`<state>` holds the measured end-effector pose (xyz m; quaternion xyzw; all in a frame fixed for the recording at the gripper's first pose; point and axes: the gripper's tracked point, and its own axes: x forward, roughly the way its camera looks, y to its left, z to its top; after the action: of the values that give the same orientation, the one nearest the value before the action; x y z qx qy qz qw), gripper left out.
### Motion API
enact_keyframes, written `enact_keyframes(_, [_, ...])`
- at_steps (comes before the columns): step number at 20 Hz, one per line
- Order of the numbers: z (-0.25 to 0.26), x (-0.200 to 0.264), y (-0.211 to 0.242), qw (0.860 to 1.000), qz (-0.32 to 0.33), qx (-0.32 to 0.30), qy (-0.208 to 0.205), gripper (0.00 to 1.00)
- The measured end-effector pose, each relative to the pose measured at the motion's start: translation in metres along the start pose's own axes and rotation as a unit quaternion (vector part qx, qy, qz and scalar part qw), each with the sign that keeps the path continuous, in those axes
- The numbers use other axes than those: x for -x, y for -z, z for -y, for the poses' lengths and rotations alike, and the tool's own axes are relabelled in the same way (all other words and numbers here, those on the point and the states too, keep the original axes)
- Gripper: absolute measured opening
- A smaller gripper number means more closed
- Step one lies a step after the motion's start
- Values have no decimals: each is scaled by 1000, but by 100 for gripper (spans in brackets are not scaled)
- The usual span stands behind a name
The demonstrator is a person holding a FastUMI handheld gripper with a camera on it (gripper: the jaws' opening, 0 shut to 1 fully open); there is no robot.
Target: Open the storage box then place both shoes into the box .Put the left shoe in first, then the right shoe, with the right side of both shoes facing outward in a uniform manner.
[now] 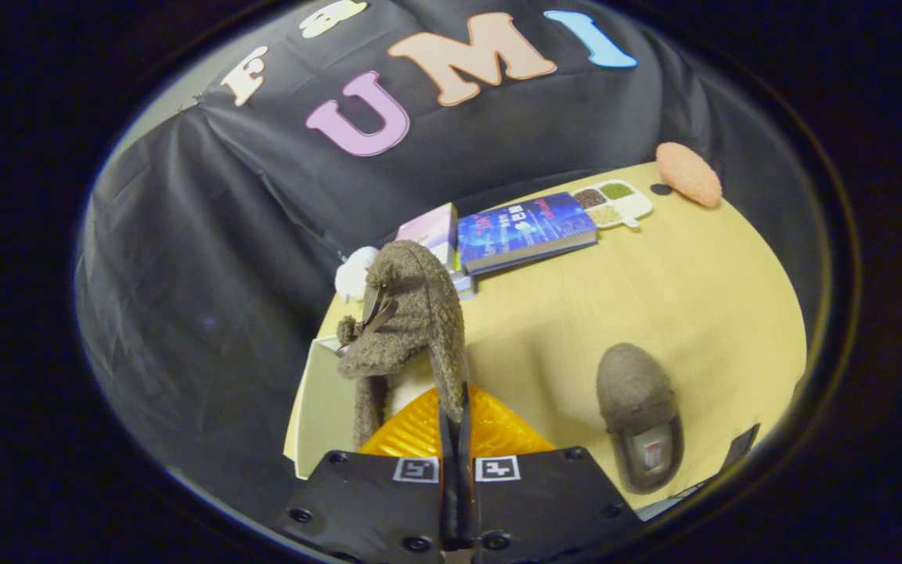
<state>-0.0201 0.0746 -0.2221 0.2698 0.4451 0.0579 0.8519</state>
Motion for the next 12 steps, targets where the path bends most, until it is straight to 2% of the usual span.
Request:
enact_keyframes(7, [-68,-15,30,997,-41,30,-50,4])
enact_keyframes(12, [-98,-33,61,993,-85,48,-61,4])
